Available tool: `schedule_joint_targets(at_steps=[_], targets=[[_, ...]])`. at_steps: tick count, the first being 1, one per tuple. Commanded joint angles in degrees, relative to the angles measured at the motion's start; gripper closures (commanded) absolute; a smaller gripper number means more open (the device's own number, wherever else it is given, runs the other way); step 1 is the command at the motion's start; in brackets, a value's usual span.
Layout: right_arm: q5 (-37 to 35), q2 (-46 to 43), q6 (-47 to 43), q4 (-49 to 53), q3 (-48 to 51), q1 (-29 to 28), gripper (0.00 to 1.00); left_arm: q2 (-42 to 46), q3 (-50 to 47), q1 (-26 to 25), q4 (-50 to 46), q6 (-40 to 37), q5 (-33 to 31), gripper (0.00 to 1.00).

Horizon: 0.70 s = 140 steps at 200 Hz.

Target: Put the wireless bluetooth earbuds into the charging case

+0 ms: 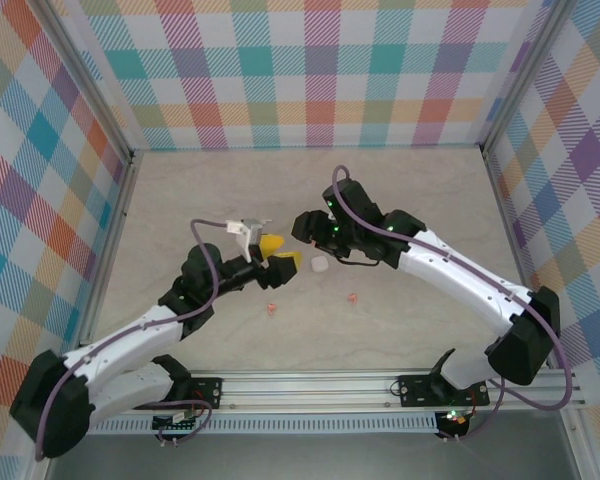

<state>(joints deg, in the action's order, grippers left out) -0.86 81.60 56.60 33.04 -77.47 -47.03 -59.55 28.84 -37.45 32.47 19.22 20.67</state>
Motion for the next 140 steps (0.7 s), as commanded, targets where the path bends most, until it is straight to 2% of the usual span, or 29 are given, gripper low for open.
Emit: schedule_joint_targets(at_steps=[1, 24, 58, 140], targets=[[1.9, -0.7, 0.9, -1.6, -0.8, 0.5, 0.45, -4.3, 1.5, -0.9, 10.3, 0.5, -1.9, 0.17], [1.4, -2.4, 0.5, -0.2, 0.0, 0.7, 0.43, -6.9, 2.9, -1.0, 13.2, 2.7, -1.1, 0.18], [1.8, -5.1, 3.0, -4.7, 4.4, 1.4, 0.44, -10.1, 1.9, -1.0, 19.4, 5.3, -0.6, 0.23], [4.2, -8.0, 6.0, -9.1, 10.1, 1.7, 0.44, -15.5, 6.1, -3.2, 21.0, 7.6, 0.5, 0.36]])
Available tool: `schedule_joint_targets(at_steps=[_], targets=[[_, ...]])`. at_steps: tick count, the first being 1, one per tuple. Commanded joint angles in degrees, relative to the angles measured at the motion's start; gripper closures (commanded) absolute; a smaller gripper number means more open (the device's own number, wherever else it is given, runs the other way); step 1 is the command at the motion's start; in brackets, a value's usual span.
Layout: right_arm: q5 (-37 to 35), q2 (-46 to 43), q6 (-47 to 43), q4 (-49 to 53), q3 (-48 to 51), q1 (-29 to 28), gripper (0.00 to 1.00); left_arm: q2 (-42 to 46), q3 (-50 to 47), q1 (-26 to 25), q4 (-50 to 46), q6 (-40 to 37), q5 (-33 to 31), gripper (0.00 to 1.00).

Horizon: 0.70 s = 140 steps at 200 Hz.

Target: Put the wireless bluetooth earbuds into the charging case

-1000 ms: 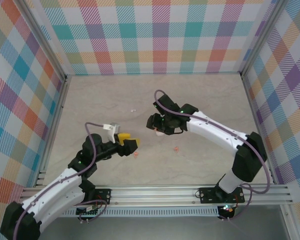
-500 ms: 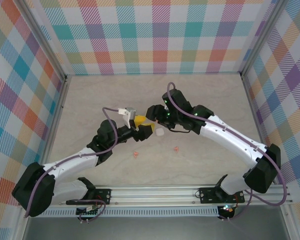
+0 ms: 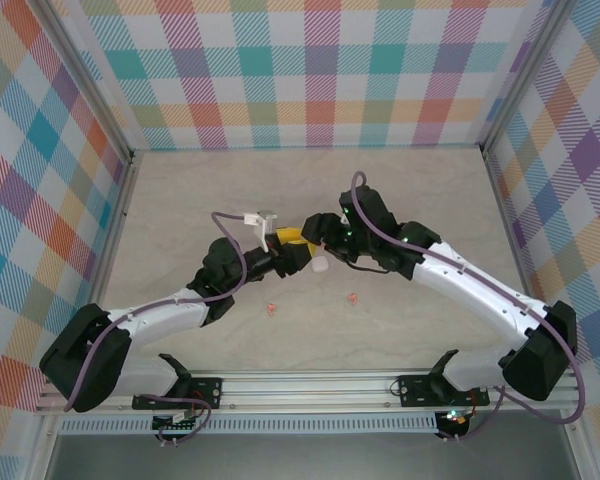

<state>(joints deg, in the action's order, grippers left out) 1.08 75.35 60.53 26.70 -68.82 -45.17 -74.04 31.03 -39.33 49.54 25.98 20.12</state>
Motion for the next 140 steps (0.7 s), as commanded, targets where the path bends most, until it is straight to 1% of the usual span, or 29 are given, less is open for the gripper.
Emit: schedule_joint_targets(at_steps=[1, 32, 60, 78, 90, 140], targets=[[2.2, -1.8, 2.0, -2.8, 1.5, -0.2, 0.44, -1.2, 4.0, -1.3, 3.9, 0.8, 1.2, 0.36], [1.9, -2.9, 1.9, -2.1, 2.2, 0.0, 0.43, -3.1, 5.5, -1.7, 3.5, 1.0, 2.0, 0.51], [2.2, -3.2, 1.9, -2.1, 2.3, 0.3, 0.43, -2.9, 5.4, -1.9, 2.9, 1.2, 1.2, 0.67], [2.5, -3.1, 2.0, -2.3, 2.3, 0.4, 0.42, -2.4, 5.5, -1.8, 1.7, 1.2, 0.8, 0.76], [2.6, -3.0, 2.2, -2.5, 2.4, 0.3, 0.41, -1.9, 5.8, -1.9, 0.7, 1.0, 0.6, 0.79], [3.5, -3.0, 1.5, -3.4, 2.4, 0.4, 0.39, -1.4, 5.7, -1.9, -1.4, 0.6, -0.9, 0.86]])
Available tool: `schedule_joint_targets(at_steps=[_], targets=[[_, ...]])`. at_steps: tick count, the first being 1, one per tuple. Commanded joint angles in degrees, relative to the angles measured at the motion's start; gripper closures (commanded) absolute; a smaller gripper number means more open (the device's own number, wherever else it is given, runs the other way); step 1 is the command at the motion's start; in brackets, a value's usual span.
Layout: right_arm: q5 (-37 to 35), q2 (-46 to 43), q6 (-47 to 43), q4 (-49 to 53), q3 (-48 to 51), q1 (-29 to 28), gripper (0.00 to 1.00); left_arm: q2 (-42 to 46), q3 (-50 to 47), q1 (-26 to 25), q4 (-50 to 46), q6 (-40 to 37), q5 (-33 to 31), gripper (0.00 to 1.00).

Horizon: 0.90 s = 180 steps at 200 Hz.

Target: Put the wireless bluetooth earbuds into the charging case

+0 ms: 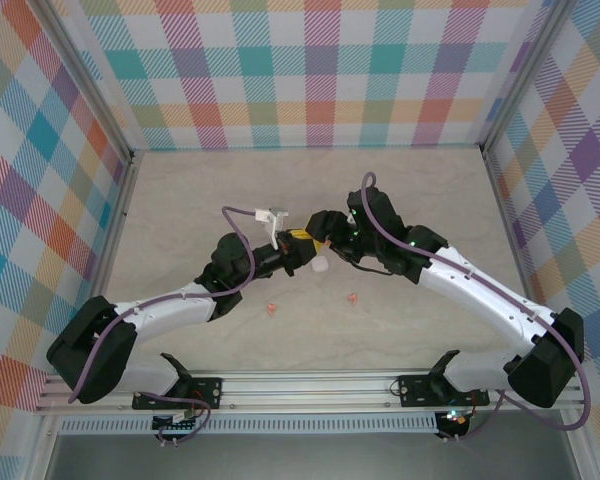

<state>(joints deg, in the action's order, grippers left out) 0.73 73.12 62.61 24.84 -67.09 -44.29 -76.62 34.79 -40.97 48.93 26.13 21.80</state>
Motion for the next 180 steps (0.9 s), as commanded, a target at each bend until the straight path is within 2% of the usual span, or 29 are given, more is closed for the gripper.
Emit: schedule_joint_targets(at_steps=[1, 19, 55, 72, 116, 180], targets=[[3.8, -0.8, -0.5, -1.5, 0.6, -0.5, 0.39, 1.2, 2.0, -0.2, -0.7, 0.5, -2.6, 0.86], [3.9, -0.7, -0.8, -1.5, 0.5, -0.4, 0.38, 1.0, 2.2, -0.2, -0.8, 0.5, -3.0, 0.88], [5.0, -1.0, -0.2, -1.2, 0.3, 0.5, 0.22, 1.1, 2.2, -0.2, -1.8, 0.3, -4.4, 0.9], [8.1, -1.5, 1.4, -2.0, 0.8, 2.7, 0.19, 1.3, 1.7, -0.2, -1.9, 0.0, -4.6, 0.9], [16.4, -3.3, 7.0, -8.2, 5.5, 8.4, 0.18, 1.4, 1.5, -0.1, 0.3, 0.7, -2.7, 0.91], [21.1, -0.1, 5.7, -10.4, 3.5, 9.4, 0.18, -0.2, 4.6, -0.2, -1.2, 0.8, 2.0, 0.91]])
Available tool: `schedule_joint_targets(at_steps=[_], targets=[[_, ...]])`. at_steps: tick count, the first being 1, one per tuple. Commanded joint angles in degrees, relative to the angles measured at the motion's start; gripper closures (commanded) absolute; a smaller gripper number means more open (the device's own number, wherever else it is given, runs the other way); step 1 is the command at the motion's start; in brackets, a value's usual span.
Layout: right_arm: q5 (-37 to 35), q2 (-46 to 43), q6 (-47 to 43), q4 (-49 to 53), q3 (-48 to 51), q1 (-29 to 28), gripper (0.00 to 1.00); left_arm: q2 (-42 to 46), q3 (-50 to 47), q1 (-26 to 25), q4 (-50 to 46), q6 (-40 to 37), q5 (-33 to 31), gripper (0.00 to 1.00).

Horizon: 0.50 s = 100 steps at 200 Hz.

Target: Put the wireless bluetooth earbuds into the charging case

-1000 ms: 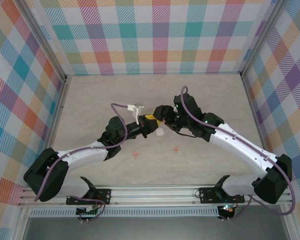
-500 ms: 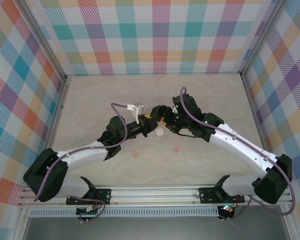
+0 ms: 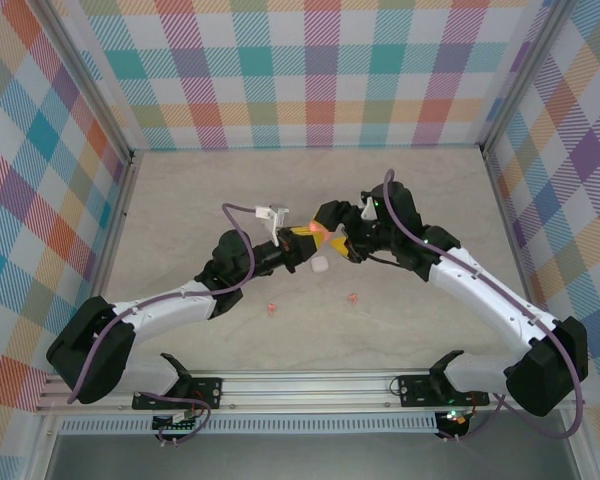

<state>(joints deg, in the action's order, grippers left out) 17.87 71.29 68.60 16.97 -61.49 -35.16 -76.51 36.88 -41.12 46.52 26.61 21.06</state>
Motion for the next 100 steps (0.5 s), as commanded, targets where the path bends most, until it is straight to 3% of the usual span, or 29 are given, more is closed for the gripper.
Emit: schedule_joint_targets(at_steps=[1, 72, 90, 100], targets=[[4.1, 1.8, -0.4, -2.5, -2.1, 0.3, 0.18, -0.3, 2.5, 0.0, 1.2, 0.4, 2.7, 0.91], [4.5, 3.5, -5.4, 0.5, -4.8, 0.3, 0.54, -0.4, 3.0, 0.0, -0.1, -0.3, 6.0, 0.89], [4.2, 4.0, -7.9, 2.5, -6.1, 0.3, 0.57, -0.1, 3.0, 0.0, -1.3, -0.7, 6.3, 0.87], [4.4, 4.3, -9.2, 3.4, -6.7, 0.3, 0.49, 0.2, 3.0, 0.1, -1.5, -0.9, 6.0, 0.87]])
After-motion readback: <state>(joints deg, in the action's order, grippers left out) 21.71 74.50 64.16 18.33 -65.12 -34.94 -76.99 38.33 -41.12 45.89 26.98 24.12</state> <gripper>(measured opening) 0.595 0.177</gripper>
